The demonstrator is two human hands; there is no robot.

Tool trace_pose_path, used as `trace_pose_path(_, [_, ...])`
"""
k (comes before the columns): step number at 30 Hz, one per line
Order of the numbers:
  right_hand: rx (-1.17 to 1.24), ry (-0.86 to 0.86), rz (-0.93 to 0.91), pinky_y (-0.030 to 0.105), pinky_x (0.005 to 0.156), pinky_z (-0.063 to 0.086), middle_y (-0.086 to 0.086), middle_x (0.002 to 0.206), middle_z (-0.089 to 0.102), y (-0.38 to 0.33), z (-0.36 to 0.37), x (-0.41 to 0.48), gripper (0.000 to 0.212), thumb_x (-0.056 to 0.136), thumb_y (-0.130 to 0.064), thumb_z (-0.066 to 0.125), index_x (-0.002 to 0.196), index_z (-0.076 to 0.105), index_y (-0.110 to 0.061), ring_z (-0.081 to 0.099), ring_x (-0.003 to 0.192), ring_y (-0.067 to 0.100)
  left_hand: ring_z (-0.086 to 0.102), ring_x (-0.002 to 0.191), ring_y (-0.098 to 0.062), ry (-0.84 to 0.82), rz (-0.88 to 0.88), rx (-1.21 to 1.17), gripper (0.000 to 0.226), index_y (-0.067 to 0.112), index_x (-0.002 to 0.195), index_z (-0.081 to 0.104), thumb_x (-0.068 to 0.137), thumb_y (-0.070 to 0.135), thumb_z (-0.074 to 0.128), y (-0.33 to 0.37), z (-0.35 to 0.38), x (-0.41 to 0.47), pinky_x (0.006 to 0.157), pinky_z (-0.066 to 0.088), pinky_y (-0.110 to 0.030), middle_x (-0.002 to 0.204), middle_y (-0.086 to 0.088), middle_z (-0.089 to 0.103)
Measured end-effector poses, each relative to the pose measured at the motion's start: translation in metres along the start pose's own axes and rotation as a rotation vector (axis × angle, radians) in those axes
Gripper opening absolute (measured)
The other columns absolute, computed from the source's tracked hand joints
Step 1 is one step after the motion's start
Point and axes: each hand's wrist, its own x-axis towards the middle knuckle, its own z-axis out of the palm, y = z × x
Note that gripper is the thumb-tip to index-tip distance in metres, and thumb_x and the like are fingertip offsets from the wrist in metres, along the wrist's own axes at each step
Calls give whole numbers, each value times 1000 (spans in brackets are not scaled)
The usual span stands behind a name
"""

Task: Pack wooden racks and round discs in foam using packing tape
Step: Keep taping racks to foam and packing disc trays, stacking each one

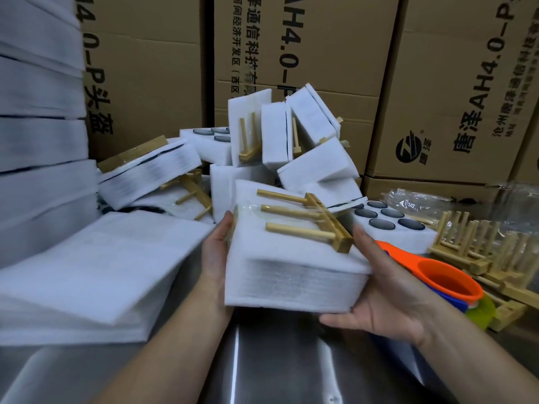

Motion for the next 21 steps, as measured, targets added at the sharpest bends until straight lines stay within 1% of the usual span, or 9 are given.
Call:
trace_pose_path(4, [33, 100, -17, 40, 55, 59, 15, 97, 70, 6, 2, 7, 66, 18, -19, 98, 80, 78, -16, 69, 85, 33, 49, 125, -36, 49, 50, -153, 60, 12, 130, 56, 85, 50, 49, 3, 4, 0, 107, 34, -47, 131, -17, 56])
trace_pose_path(9, [98, 85, -57, 36, 58, 57, 13, 103, 70, 5, 3, 6, 65, 22, -8, 95, 84, 78, -13, 70, 84, 30, 51, 122, -31, 132, 151, -246, 61, 12, 133, 51, 92, 55, 38, 2, 1, 7, 109, 32, -43, 126, -17, 59])
trace_pose_path(11, [106, 64, -104, 35, 56, 57, 12, 102, 70, 0, 8, 6, 65, 23, -11, 96, 85, 78, -14, 70, 83, 28, 65, 92, -28, 161, 140, -124, 48, 10, 120, 59, 97, 45, 35, -8, -5, 6, 85, 49, -36, 95, -13, 68])
trace_pose_path(13, [87, 36, -161, 34, 56, 57, 10, 100, 71, -7, 16, 8, 60, 27, -15, 96, 85, 78, -16, 69, 84, 26, 65, 69, -20, 195, 104, 15, 35, 0, 103, 67, 99, 20, 40, -23, -5, 5, 56, 53, -26, 75, -9, 66])
trace_pose_path(14, [63, 19, -187, 33, 56, 57, 9, 99, 71, -11, 23, 10, 54, 33, -17, 95, 84, 78, -17, 69, 83, 24, 66, 63, -17, 166, 95, 16, 28, -2, 84, 72, 90, 10, 48, -29, -5, 6, 49, 53, -24, 70, -8, 68])
trace_pose_path(15, [38, 8, -213, 32, 56, 57, 8, 98, 71, -16, 31, 14, 44, 41, -17, 91, 83, 78, -17, 69, 82, 22, 67, 63, -15, 117, 108, -37, 20, 3, 75, 74, 76, 14, 57, -31, -1, 6, 52, 54, -25, 71, -6, 70])
trace_pose_path(16, [17, 7, -236, 32, 56, 57, 7, 96, 70, -22, 41, 19, 34, 50, -18, 85, 83, 77, -18, 69, 80, 21, 67, 70, -17, 93, 127, -92, 24, 9, 82, 74, 70, 22, 58, -29, 3, 7, 60, 55, -29, 78, -6, 71])
trace_pose_path(18, [2, -6, -255, 30, 57, 57, 5, 95, 70, -37, 61, 33, 23, 62, -21, 73, 84, 73, -19, 69, 80, 21, 64, 84, -26, 118, 82, -73, 36, 15, 108, 62, 87, 38, 45, -23, 9, 12, 73, 51, -35, 95, -11, 68])
trace_pose_path(21, [6, -31, -230, 30, 61, 58, 10, 103, 67, -59, 97, 67, 28, 67, -23, 71, 94, 67, -18, 66, 91, 26, 66, 85, -30, 161, -23, 6, 45, 12, 113, 53, 95, 48, 35, -20, 8, 16, 72, 50, -37, 97, -18, 68])
